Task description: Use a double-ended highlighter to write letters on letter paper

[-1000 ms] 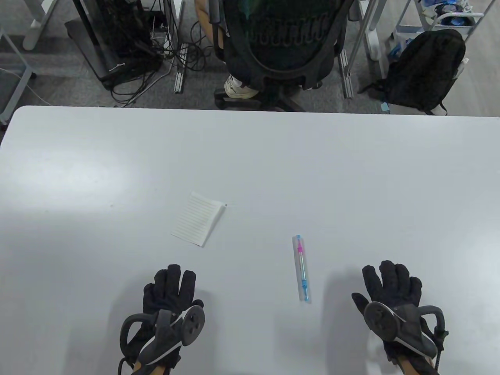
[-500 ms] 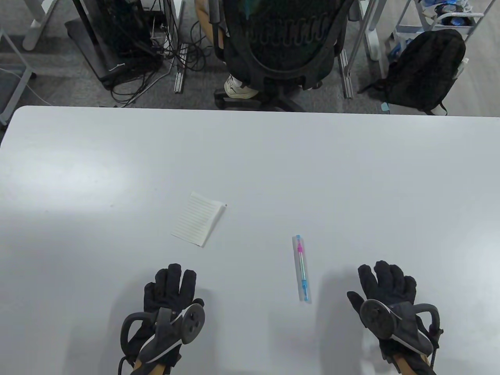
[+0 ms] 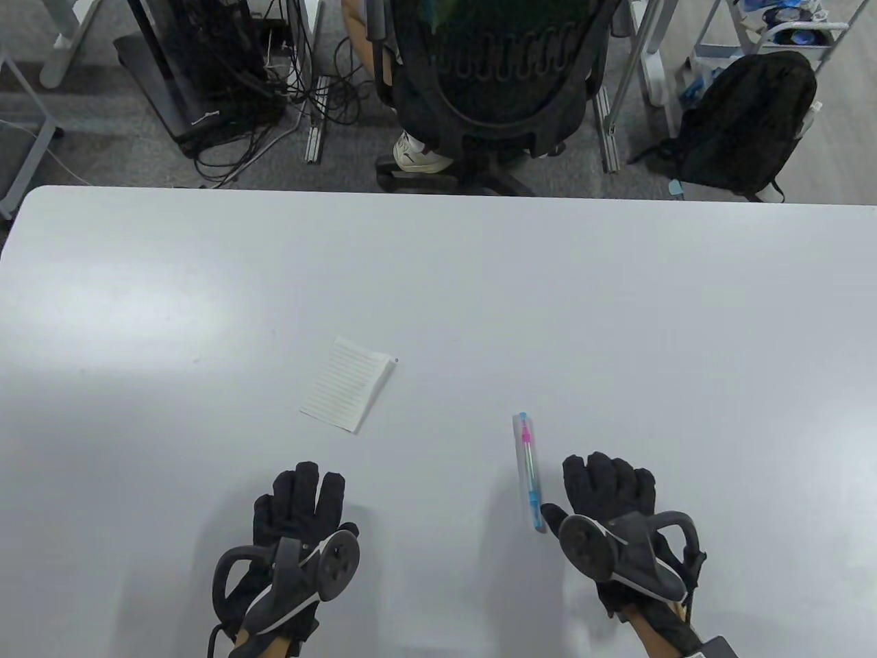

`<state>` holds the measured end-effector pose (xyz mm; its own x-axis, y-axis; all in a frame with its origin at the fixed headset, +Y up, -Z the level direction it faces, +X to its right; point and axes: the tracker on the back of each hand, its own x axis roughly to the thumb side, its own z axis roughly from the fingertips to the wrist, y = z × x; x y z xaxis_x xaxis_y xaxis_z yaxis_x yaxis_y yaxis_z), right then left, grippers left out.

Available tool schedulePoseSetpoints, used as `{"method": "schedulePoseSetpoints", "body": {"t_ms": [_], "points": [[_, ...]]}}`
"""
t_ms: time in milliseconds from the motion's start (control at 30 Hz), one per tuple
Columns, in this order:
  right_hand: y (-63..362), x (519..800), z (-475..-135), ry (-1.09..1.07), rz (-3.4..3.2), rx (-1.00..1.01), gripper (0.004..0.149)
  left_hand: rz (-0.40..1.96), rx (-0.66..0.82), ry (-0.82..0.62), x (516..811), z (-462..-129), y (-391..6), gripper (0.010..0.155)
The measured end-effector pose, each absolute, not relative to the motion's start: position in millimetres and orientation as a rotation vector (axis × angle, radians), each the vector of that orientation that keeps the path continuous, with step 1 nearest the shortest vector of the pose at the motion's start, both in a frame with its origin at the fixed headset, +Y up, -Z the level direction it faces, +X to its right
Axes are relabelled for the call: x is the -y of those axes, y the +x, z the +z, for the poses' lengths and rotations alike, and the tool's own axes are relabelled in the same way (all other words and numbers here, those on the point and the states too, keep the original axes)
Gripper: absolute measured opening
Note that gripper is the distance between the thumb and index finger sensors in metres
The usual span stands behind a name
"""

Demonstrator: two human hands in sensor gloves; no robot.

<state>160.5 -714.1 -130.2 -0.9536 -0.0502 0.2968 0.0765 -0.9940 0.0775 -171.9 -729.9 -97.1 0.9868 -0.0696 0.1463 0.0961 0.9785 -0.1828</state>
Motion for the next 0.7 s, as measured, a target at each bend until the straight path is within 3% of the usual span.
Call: {"method": "schedulePoseSetpoints", "body": {"t_ms": [433,700], "points": [[127.4,734.9,-150.7,-0.352,-2.935,0.257,0.071,-0.085,0.146,-0.190,729.6,-97.6,-170.7,0.069],[121.4,734.7,-152.6,-0.310,-2.943,0.260,0.055,-0.088,0.145,-0.192,729.6,-97.1,-169.6,0.069]]}}
